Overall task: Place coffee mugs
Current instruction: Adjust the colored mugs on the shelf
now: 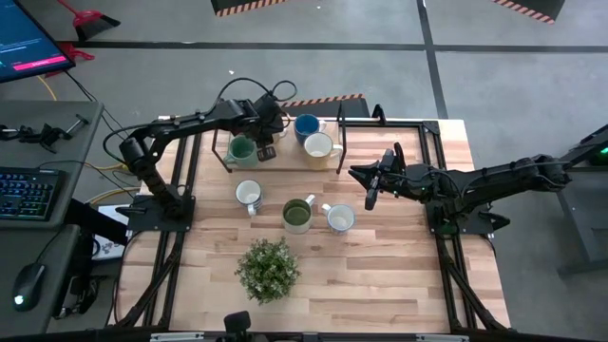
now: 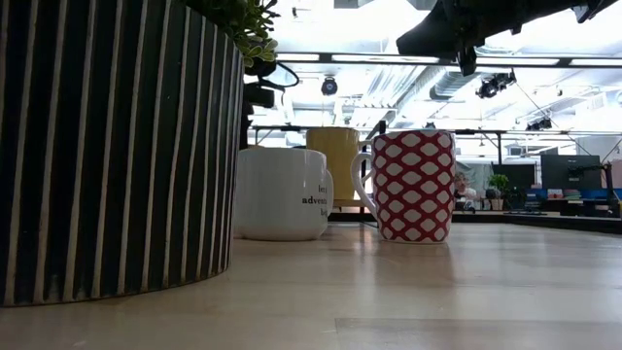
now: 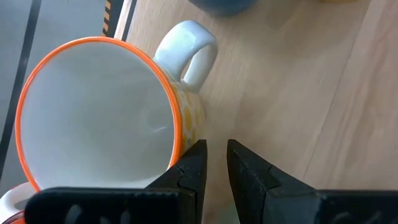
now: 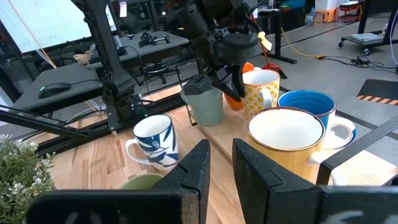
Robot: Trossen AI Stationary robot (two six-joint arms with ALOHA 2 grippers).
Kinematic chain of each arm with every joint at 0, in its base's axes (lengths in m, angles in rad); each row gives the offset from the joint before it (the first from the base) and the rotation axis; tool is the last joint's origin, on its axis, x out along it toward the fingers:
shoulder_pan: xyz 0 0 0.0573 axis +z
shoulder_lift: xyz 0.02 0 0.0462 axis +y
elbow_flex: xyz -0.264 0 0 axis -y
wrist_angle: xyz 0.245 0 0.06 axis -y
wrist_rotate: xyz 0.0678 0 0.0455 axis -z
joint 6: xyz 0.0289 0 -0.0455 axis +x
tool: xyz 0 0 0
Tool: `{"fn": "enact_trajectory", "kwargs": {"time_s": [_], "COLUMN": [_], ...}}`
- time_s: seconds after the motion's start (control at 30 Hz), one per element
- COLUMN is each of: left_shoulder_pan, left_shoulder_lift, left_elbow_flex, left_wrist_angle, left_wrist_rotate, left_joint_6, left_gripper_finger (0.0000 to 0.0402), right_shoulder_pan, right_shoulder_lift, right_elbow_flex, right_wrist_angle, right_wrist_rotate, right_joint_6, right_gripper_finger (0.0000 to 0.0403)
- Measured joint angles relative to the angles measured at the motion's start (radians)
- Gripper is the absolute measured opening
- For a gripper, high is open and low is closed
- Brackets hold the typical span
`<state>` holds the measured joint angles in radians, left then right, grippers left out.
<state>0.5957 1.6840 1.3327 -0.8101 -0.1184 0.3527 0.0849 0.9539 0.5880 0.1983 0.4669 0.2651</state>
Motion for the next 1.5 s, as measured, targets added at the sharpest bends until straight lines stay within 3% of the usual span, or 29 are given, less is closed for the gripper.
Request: {"fn": "enact_trajectory", "kwargs": {"time_s": [0.63, 1.03, 1.2, 1.37, 1.5], "left_shoulder_pan": [-0.001, -0.063, -0.095, -0.115, -0.123], "left_shoulder_lift": [0.000, -0.021, -0.066, -0.181, -0.270], "left_elbow_flex": [-0.001, 0.000, 0.079, 0.105, 0.088], "left_wrist_angle": [0.023, -0.002, -0.082, -0.202, -0.285], "left_wrist_rotate": [-0.013, 0.131, 0.232, 0.269, 0.261], "left_joint_6": [0.000, -0.010, -0.010, 0.022, 0.017], "left_gripper_finger": [0.0053, 0.0053, 0.0053, 0.0053, 0.0053], "right_shoulder_pan": [0.000, 0.000, 0.000, -0.038, -0.116], "right_shoulder_lift": [0.000, 0.000, 0.000, 0.037, 0.142], "right_elbow_flex": [0.000, 0.000, 0.009, 0.138, 0.289], "right_wrist_angle": [-0.008, -0.031, -0.006, -0.172, -0.401], "right_wrist_rotate": [-0.001, -0.014, -0.014, -0.031, -0.144], "right_joint_6": [0.000, 0.025, -0.034, -0.088, -0.089], "right_gripper_finger": [0.0055, 0.0055, 0.0055, 0.0055, 0.0055]}}
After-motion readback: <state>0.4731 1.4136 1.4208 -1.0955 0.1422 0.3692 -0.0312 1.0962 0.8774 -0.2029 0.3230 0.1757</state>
